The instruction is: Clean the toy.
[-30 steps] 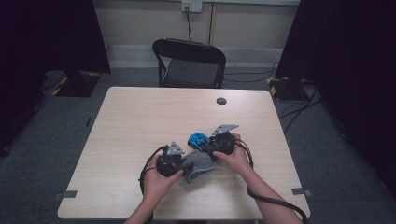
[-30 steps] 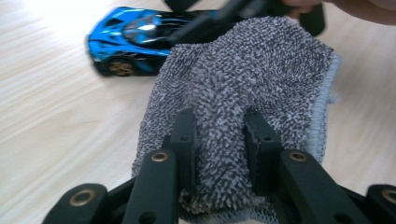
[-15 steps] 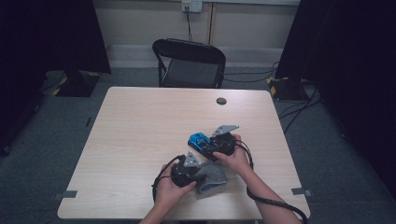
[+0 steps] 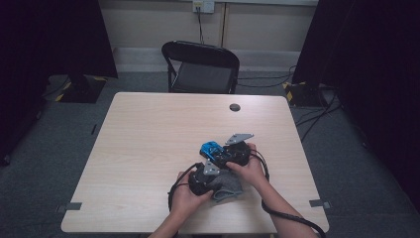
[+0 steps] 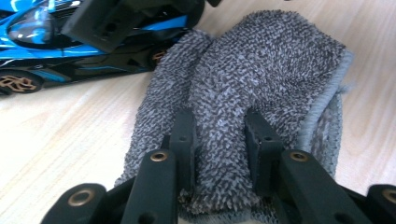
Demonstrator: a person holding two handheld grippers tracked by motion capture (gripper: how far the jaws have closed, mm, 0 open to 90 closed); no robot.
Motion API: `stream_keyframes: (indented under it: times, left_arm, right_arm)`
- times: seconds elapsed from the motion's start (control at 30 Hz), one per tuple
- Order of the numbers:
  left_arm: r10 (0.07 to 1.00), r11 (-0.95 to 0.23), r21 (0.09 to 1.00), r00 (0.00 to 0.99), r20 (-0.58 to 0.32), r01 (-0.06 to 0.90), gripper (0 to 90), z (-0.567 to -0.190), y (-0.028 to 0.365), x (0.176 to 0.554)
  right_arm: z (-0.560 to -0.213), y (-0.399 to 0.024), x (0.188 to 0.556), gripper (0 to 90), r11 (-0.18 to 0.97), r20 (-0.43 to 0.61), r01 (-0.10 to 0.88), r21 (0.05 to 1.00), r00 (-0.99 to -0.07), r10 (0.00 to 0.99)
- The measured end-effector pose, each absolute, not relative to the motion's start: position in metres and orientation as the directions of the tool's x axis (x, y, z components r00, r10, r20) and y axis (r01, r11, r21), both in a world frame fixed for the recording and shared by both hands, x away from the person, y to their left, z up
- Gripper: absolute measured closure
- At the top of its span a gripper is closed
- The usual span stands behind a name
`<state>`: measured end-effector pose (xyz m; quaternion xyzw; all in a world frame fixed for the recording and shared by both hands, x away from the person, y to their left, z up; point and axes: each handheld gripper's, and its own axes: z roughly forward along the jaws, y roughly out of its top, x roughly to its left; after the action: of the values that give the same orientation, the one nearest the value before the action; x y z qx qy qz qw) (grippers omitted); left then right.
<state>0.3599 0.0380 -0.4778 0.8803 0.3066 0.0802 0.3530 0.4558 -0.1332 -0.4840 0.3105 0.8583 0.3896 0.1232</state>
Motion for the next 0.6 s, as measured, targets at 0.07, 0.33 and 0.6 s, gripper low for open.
stream_keyframes:
  times: [0.07,0.33,0.6]
  left_arm:
    - [0.602,-0.564,0.668,0.796,-0.070,0.485,68.7,-0.478,0.039,0.362]
    - [0.623,-0.553,0.675,0.781,-0.054,0.488,69.1,-0.478,0.049,0.369]
    - [0.653,-0.556,0.665,0.757,-0.020,0.498,69.3,-0.476,0.061,0.378]
  right_arm:
    - [-0.484,-0.133,0.456,39.3,0.504,0.030,0.438,0.744,-0.776,0.630]
    - [-0.484,-0.133,0.455,39.3,0.503,0.029,0.437,0.746,-0.776,0.630]
    - [-0.484,-0.133,0.456,39.3,0.502,0.030,0.436,0.747,-0.776,0.630]
